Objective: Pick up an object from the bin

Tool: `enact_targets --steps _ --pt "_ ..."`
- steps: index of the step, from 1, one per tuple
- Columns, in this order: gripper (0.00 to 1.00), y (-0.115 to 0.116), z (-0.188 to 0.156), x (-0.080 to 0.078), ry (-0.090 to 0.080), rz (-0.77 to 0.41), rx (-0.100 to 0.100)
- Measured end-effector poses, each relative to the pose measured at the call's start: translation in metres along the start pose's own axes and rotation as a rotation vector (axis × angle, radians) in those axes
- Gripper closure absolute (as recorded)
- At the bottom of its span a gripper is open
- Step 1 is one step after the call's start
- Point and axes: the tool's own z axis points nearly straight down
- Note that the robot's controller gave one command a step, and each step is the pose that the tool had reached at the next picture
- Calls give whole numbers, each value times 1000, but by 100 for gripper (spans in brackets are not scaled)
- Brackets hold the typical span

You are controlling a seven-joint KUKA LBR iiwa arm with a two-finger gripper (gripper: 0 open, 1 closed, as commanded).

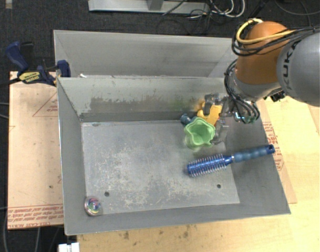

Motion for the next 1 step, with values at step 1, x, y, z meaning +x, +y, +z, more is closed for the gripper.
enact_targets --steps 1 --pt "0 23 74 34 -5 157 -2"
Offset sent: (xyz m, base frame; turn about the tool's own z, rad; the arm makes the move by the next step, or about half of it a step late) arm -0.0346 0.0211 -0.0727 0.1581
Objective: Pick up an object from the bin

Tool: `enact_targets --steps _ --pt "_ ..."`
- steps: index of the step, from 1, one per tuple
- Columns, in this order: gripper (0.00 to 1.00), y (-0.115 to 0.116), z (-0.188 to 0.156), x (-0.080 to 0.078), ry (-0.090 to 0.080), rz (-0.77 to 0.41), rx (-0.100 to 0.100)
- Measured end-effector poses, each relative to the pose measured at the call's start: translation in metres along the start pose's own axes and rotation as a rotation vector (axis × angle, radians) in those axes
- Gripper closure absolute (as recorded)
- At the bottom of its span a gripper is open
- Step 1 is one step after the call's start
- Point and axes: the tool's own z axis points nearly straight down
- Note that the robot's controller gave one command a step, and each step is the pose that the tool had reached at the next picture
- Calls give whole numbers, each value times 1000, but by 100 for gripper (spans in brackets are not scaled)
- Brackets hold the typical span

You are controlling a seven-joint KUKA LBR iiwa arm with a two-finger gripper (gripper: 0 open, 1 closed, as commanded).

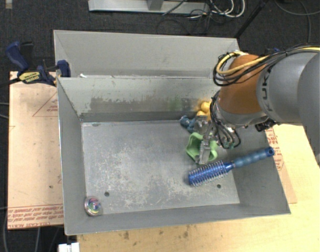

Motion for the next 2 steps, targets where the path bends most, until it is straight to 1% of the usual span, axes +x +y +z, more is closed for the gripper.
enact_targets --steps 1,2 --pt "100 -1 -3 -2 -7 -2 2" --pt "100 -20 -156 16 -11 -38 3"
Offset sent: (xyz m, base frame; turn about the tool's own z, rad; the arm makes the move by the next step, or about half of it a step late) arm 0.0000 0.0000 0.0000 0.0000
